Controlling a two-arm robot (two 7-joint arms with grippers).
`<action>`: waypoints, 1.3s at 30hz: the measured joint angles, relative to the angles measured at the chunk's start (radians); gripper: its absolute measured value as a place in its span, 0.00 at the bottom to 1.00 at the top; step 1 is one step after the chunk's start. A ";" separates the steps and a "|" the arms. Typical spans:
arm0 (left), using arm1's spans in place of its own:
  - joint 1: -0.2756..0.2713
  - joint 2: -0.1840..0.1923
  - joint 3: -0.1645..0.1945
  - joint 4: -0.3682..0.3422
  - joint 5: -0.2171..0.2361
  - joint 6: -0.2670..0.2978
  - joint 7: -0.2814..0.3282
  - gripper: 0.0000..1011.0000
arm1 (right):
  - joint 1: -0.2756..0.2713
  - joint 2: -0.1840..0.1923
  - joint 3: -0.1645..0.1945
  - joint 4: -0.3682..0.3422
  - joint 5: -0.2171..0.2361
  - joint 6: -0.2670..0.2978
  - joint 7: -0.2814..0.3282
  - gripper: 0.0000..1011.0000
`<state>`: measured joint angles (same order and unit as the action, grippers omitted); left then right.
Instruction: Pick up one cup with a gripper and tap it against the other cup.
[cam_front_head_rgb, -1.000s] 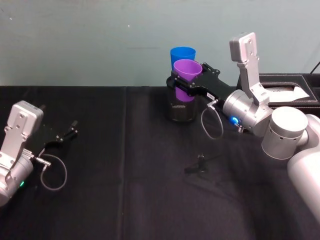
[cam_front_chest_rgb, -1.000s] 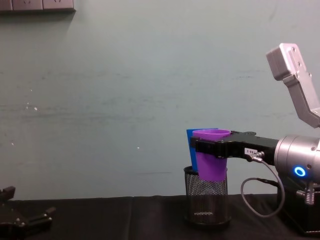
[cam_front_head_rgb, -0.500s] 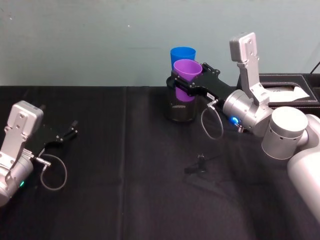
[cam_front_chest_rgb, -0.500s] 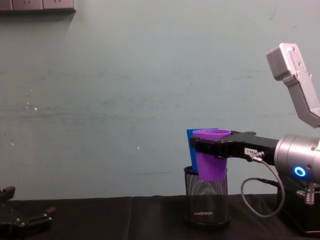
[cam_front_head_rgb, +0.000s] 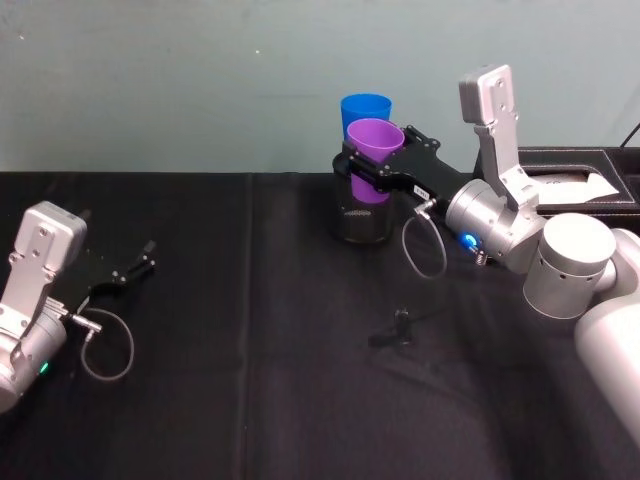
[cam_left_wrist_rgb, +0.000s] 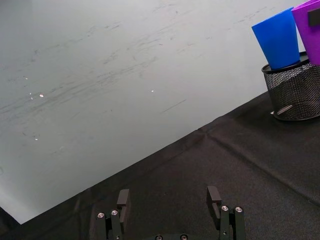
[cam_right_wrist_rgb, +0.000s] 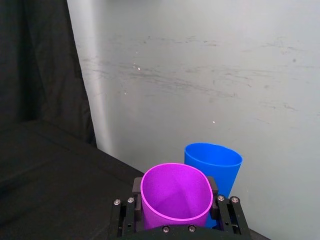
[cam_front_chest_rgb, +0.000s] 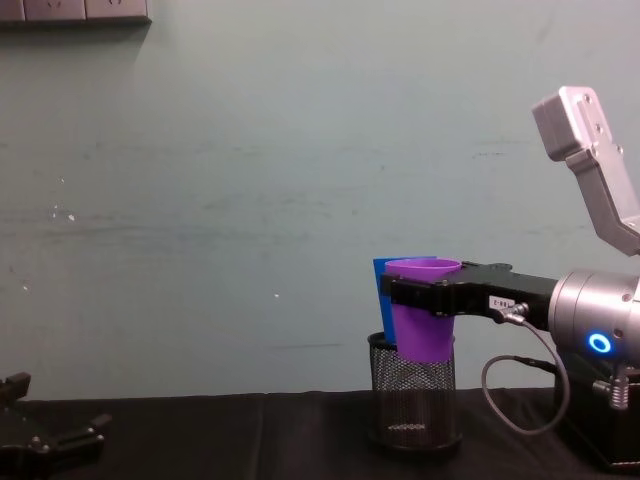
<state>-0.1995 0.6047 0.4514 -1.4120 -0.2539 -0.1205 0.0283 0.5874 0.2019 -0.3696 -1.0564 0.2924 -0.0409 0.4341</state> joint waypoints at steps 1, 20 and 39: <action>0.000 0.000 0.000 0.000 0.000 0.000 0.000 0.99 | 0.000 0.000 0.000 0.000 0.000 0.000 0.000 0.73; 0.000 0.000 0.000 0.000 0.000 0.000 0.000 0.99 | 0.000 0.000 0.000 0.000 0.000 0.000 0.000 0.73; 0.000 0.000 0.000 0.000 0.000 0.000 0.000 0.99 | 0.000 0.000 0.000 0.000 0.000 0.000 0.000 0.73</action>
<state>-0.1996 0.6047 0.4514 -1.4119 -0.2539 -0.1205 0.0283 0.5874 0.2019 -0.3696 -1.0564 0.2924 -0.0409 0.4340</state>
